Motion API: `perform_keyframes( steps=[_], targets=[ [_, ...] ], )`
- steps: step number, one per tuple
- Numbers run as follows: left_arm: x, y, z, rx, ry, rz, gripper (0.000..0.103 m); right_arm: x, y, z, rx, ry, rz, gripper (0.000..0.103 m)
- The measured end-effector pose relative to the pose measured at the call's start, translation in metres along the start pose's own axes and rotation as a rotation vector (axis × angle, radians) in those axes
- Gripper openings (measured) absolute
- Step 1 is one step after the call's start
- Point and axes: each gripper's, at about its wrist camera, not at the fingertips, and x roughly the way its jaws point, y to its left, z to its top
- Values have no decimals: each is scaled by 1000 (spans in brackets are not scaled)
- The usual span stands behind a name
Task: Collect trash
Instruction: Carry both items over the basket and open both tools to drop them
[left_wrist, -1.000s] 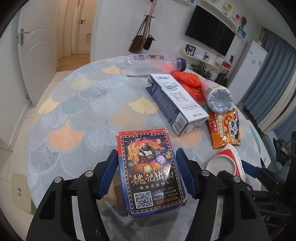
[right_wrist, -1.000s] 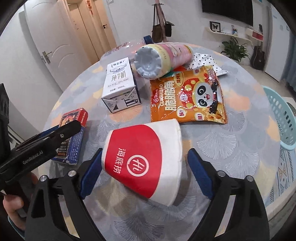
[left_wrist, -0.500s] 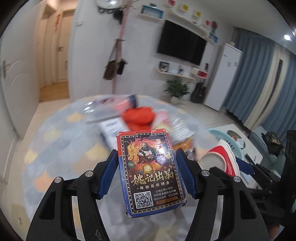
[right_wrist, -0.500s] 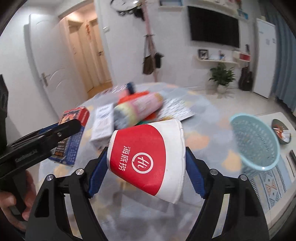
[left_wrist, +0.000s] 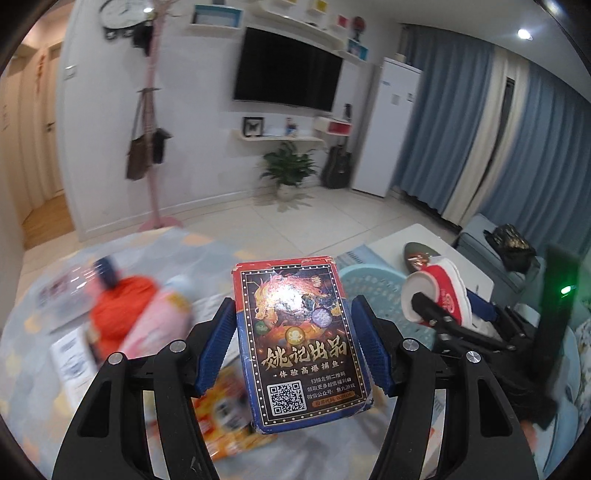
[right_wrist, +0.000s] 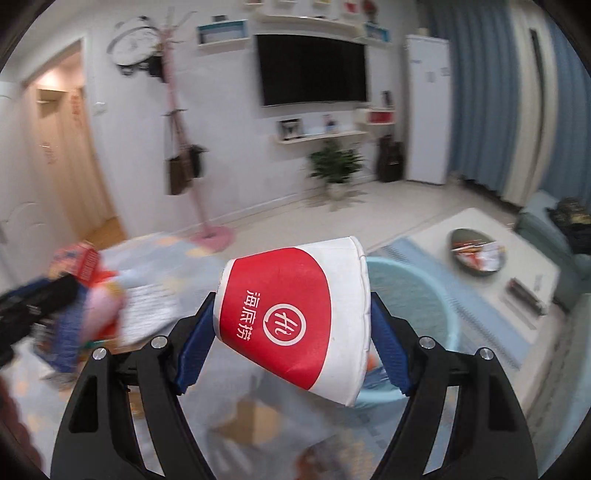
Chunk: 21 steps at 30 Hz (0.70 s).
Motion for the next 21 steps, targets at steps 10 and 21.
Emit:
perform_keyframes(
  steps=[10,21],
  targets=[
    [103,-54,24,32,109,-91,62,84,-71,3,123,149,-90,74],
    [160,-70,13,66,189,-138,66,137,-97,-10,176,268,-124,75]
  ],
)
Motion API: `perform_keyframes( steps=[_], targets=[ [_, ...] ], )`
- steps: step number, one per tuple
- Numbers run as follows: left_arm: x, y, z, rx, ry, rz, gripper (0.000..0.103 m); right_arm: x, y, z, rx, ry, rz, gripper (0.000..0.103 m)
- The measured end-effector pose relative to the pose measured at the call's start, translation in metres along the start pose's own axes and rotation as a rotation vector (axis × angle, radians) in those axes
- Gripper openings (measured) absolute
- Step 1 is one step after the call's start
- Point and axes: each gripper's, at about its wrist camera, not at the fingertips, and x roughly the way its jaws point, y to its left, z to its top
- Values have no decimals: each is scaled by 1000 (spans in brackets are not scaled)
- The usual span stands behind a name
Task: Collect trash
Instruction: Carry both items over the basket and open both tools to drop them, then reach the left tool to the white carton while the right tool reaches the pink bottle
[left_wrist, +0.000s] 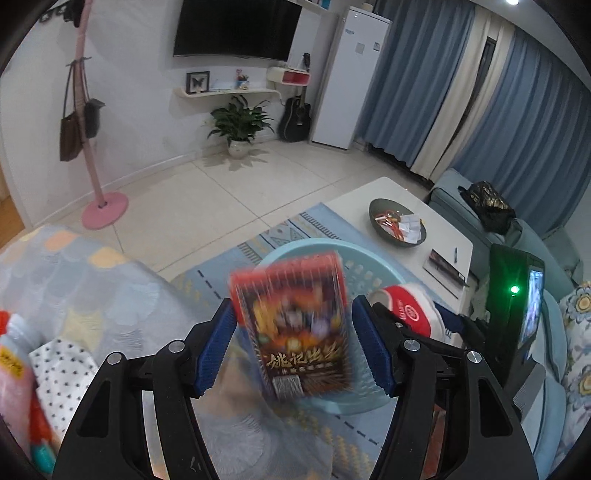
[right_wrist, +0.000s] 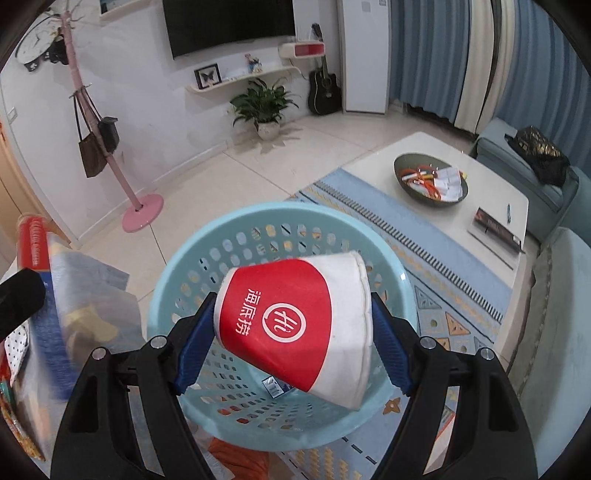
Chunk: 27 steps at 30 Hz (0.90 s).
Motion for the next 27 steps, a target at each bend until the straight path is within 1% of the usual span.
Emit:
perform_keyframes(
  steps=[1,2,5,8,11,14,17,23,26,27],
  targets=[
    [0,0,0,3,-1,7,72,2,0,0,0,8,-3,76],
    [0,0,0,5,-6,13,75,4,-1,0,2,14,-2,76],
    [-8,1,-4,7,-17,15,75,1,-2,0,12,17,3,76],
    [-24,3,-5,8,-48,23,75,-8,-1,0,14,2,12,76],
    [-45,7,-7,6,-86,32,75,-24,5,1,-1,-30,8,76],
    [-70,12,-9,0,-129,45,75,-43,15,3,-12,-61,37,76],
    [-98,23,-12,-21,-178,57,75,-70,35,4,-40,-106,72,76],
    [-160,53,-25,-88,-293,161,75,-124,84,2,-114,-197,158,76],
    [-193,79,-37,-157,-352,230,75,-150,116,-3,-162,-232,218,76],
    [-206,91,-43,-188,-373,264,75,-155,125,-5,-174,-237,235,76]
  ],
)
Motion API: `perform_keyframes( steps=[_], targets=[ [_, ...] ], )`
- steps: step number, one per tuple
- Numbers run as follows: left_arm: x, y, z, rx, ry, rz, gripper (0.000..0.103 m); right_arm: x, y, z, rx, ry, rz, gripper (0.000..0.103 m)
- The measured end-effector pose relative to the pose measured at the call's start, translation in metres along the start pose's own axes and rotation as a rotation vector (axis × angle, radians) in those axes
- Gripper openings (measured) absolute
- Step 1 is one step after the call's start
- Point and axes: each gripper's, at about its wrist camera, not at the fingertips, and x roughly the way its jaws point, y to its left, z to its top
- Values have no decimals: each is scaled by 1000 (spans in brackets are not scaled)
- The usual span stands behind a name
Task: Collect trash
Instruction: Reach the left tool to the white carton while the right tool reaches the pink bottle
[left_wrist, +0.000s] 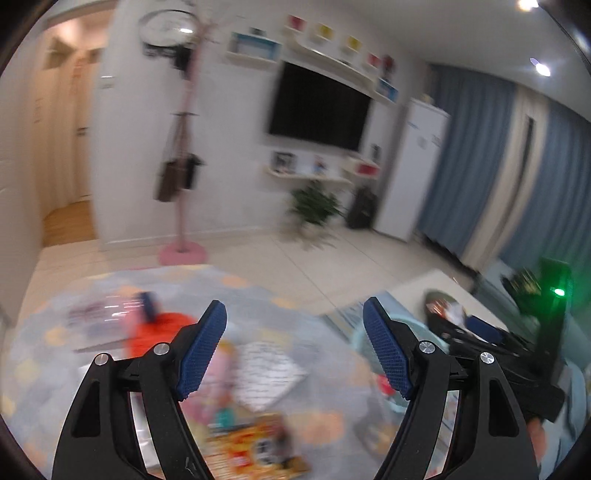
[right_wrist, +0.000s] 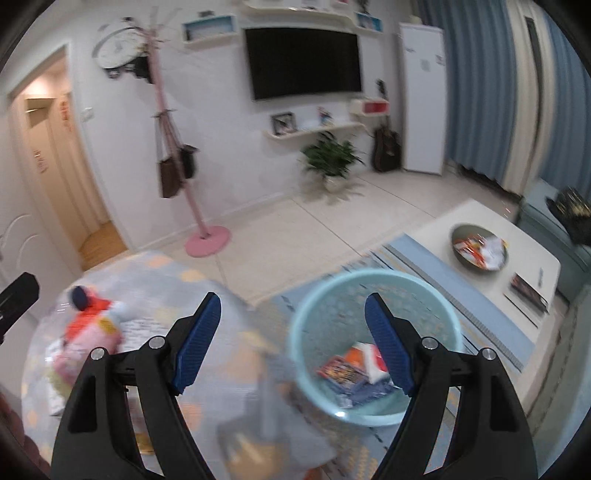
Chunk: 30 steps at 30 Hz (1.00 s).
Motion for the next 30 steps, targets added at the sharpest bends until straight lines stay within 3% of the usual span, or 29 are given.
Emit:
perform_keyframes(
  steps=[4,10,15,18,22,30],
  targets=[
    [-24,51,-2,-94,-33,97,75,-14,46,1,-50,-24,93,76],
    [-30,120,-17,-216,28,199,75,-11,115,-5,-139,-2,181,75],
    [-2,159,-42,-307,150,206,74,10,152,-16,-157,79,233,57],
    [17,167,-57,-340,215,193,74,24,162,-19,-151,140,262,57],
    [39,162,-66,-283,286,221,73,38,170,-21,-150,194,284,57],
    [48,168,-69,-249,363,238,74,64,192,-25,-147,299,301,58]
  ],
)
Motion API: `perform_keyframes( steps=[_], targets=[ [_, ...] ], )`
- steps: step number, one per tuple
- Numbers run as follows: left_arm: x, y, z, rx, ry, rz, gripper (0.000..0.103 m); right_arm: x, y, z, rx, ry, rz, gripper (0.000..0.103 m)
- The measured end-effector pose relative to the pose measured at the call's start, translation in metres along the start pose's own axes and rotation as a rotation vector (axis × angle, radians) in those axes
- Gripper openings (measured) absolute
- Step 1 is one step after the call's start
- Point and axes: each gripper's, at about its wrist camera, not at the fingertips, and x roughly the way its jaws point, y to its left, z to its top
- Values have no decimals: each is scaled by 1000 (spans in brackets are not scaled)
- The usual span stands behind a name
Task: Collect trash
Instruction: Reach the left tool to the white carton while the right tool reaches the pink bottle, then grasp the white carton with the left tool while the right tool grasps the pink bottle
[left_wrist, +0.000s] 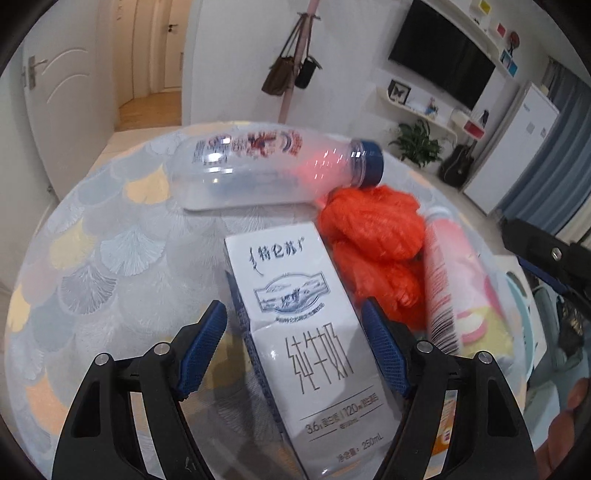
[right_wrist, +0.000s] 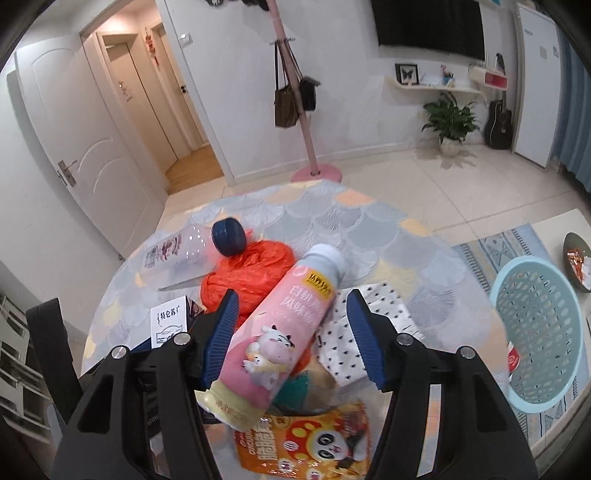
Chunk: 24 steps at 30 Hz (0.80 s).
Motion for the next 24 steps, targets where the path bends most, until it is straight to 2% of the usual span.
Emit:
perform_keyframes(
  steps=[3,5,8,14,19,24],
  targets=[
    [-1,6,1,8,15,-21,72,16,0,0,27,54,-4,60],
    [-4,8,1,29,28,-35,63,26,-1,-1,44,88,4,60],
    [-15,15,-2,69,27,-9,55,37,-2,-4,72,136,48,60],
    [-24,27,-6,83,30,29,56,50,-1,-7,116,183,86,61],
    [-16,17,-8,114,31,74,59,51,-1,-8,136,186,95,62],
    [-19,18,-12,110,10,47,55,66,-14,-9,246,259,189,61]
  ],
)
